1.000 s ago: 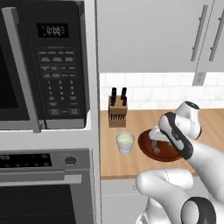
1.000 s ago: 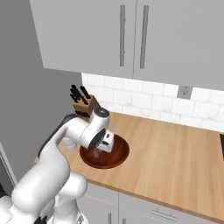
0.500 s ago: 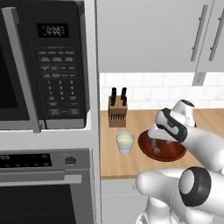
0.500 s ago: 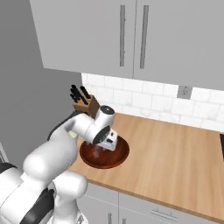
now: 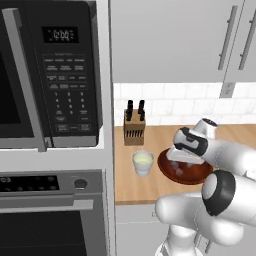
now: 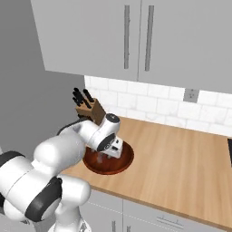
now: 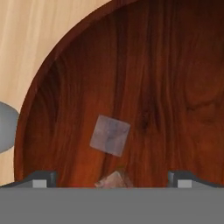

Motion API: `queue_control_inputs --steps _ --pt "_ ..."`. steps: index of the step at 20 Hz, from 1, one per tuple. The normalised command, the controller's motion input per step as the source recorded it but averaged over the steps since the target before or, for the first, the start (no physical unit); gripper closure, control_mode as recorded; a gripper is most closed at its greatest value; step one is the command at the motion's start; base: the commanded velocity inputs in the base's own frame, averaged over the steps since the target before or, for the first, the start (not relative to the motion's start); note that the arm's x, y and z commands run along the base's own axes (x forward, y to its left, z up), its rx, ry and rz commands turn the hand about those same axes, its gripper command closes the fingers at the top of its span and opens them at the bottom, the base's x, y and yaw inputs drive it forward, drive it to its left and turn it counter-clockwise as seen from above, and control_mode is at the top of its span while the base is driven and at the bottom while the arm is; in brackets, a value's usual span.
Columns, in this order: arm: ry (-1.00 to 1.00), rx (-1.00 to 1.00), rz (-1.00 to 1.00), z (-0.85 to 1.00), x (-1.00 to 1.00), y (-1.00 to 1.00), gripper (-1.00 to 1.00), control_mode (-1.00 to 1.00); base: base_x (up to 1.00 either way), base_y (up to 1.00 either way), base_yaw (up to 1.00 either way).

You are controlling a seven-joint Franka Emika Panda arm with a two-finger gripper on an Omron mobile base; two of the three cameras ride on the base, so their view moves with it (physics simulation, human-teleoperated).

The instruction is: Grab a lemon wedge from the fridge and one ice cube from the ice bowl, and put them in the glass of lemonade.

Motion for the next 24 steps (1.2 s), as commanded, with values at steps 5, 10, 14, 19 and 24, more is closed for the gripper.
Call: queue_control_inputs --steps 5,10,14,19,24 --pt "0.00 0.00 0.00 -0.21 0.22 0.00 -1.00 -1.00 0.00 0.00 0.00" --pt "0.00 0.00 0.00 -0.16 0.28 0.00 -1.00 -1.00 0.00 0.00 0.00" --pt "0.00 0.00 0.00 -0.12 0.29 0.00 -1.00 -1.00 0.00 0.00 0.00" --pt "0.01 0.00 0.00 -0.19 0.12 0.00 -1.00 -1.00 0.00 0.00 0.00" --pt "0.04 0.00 -0.02 -0.24 -0.18 0.00 1.00 -1.00 0.00 0.00 0.00"
